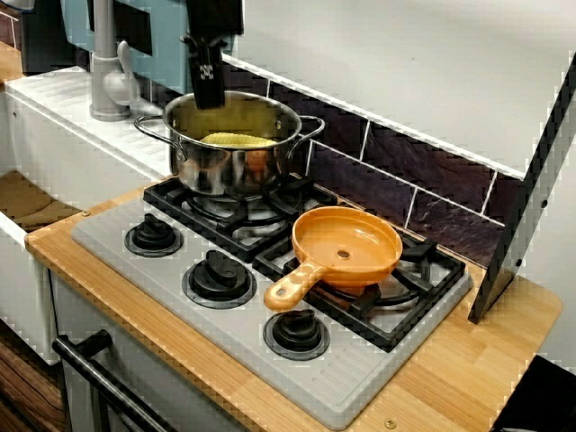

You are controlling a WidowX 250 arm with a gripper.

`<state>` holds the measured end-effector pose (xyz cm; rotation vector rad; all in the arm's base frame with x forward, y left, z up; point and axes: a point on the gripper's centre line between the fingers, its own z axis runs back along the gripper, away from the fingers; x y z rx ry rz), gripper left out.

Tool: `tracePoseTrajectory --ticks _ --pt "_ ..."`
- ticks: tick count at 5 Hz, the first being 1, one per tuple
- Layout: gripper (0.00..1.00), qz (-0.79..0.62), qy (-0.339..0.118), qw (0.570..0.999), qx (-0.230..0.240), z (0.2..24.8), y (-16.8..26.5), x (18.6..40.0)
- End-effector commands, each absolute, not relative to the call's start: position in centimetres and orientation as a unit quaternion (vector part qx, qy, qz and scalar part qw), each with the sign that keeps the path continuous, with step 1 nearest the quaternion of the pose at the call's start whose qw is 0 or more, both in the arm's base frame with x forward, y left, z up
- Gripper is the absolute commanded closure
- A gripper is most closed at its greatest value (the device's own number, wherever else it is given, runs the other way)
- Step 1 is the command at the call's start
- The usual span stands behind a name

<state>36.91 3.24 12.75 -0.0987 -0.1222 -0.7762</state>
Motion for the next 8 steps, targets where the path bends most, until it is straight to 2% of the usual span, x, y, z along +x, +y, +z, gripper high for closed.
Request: tracePoseTrajectory --ticks 1,4,5,6,7,8 --pt "0.00 -0.393 -0.102 0.913 -0.021 15.3 2.4 38.0" --pt "0.00 -0.429 -0.138 0.892 -0.016 13.2 2.3 38.6" --pt "0.00 -0.453 -0.168 0.875 -0.018 12.8 2.3 38.5" --pt "0.00 -0.462 -0.177 0.869 -0.026 12.2 2.3 38.8" --pt "0.00 -0.461 -0.167 0.871 -0.024 11.8 2.2 39.6" --pt "0.00 -0.457 -0.166 0.874 -0.026 12.1 2.2 40.3"
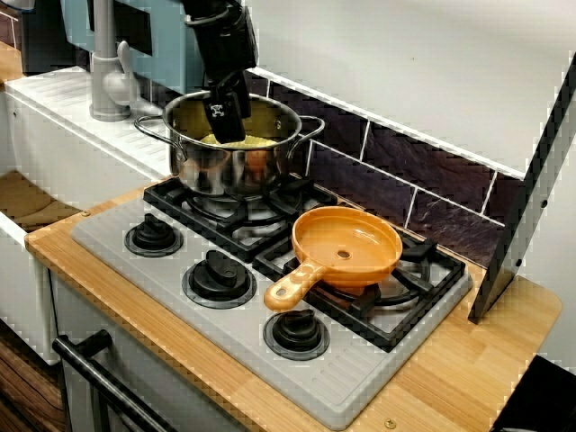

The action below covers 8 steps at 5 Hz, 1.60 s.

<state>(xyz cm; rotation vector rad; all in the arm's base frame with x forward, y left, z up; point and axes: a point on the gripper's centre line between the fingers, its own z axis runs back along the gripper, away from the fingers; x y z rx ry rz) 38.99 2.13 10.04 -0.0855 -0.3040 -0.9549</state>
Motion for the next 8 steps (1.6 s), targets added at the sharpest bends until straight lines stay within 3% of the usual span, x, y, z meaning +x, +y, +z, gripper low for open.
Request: tracePoseTrajectory --ticks 1,7,8 --pt "0.00 -0.450 -0.169 0.876 -0.028 11.7 2.3 40.7" --pt "0.00 -0.449 -0.152 0.881 -0.012 9.1 1.6 40.7" --pt "1.00 -0.440 -0.153 0.884 -0.019 9.0 1.8 40.3"
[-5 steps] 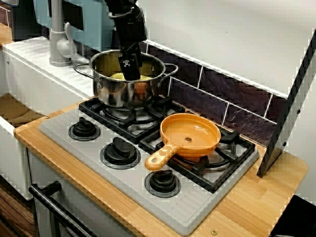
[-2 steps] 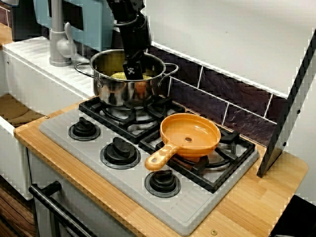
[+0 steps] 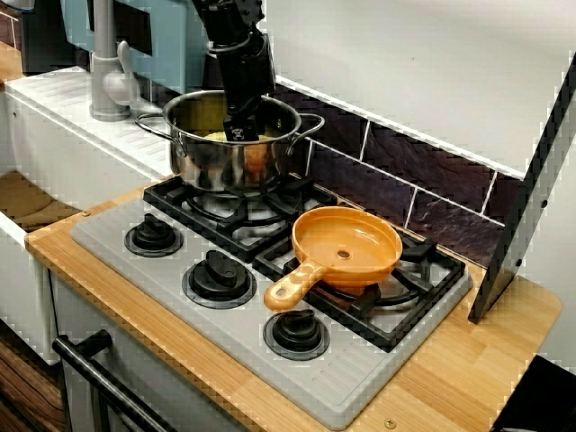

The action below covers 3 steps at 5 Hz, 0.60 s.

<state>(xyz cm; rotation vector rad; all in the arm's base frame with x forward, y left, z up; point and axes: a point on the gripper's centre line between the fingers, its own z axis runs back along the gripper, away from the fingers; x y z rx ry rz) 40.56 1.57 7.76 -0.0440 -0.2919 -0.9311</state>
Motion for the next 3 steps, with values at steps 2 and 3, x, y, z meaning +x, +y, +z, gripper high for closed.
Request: tracePoseTrajectory --ticks 2,3 --pt "1.00 -0.436 -0.153 0.886 -0.027 10.3 2.4 39.6" --pt "1.00 -0.435 -0.149 0.887 -0.034 11.6 2.6 39.1"
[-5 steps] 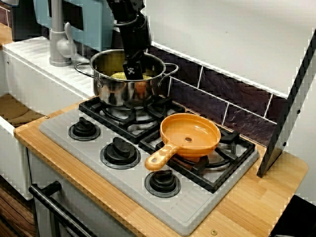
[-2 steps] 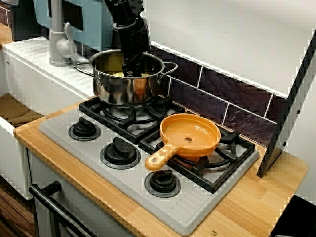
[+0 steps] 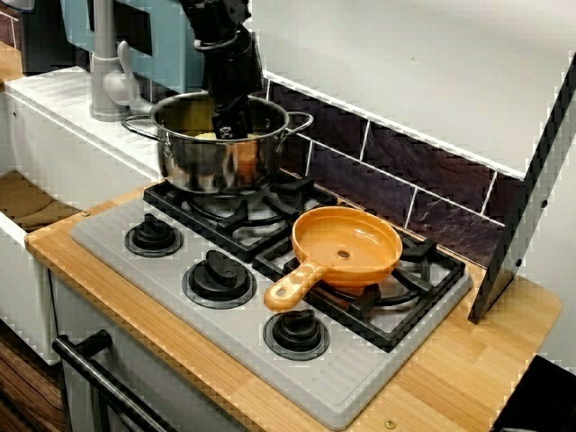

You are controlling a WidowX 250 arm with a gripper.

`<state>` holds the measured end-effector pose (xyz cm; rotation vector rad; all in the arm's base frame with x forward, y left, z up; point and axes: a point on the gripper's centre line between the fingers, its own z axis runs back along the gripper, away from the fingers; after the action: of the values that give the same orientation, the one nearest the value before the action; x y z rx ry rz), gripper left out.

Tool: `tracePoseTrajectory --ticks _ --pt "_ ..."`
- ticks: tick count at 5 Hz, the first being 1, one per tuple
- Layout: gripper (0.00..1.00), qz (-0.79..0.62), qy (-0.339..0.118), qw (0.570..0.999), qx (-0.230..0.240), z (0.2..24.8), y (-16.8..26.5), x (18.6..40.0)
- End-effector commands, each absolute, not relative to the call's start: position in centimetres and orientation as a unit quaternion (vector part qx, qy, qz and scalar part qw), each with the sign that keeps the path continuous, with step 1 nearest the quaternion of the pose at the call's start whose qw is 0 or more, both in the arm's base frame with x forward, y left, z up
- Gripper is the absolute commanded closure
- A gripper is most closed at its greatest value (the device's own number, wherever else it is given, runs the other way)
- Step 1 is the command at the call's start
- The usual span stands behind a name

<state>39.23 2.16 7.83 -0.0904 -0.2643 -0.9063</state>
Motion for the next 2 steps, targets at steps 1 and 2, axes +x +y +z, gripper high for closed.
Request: tracePoseTrajectory --ticks 1,2 --pt "1.00 -0.432 -0.154 0.888 -0.040 13.2 2.8 38.3" --pt "1.00 -0.432 -0.162 0.886 -0.045 14.4 2.9 37.5"
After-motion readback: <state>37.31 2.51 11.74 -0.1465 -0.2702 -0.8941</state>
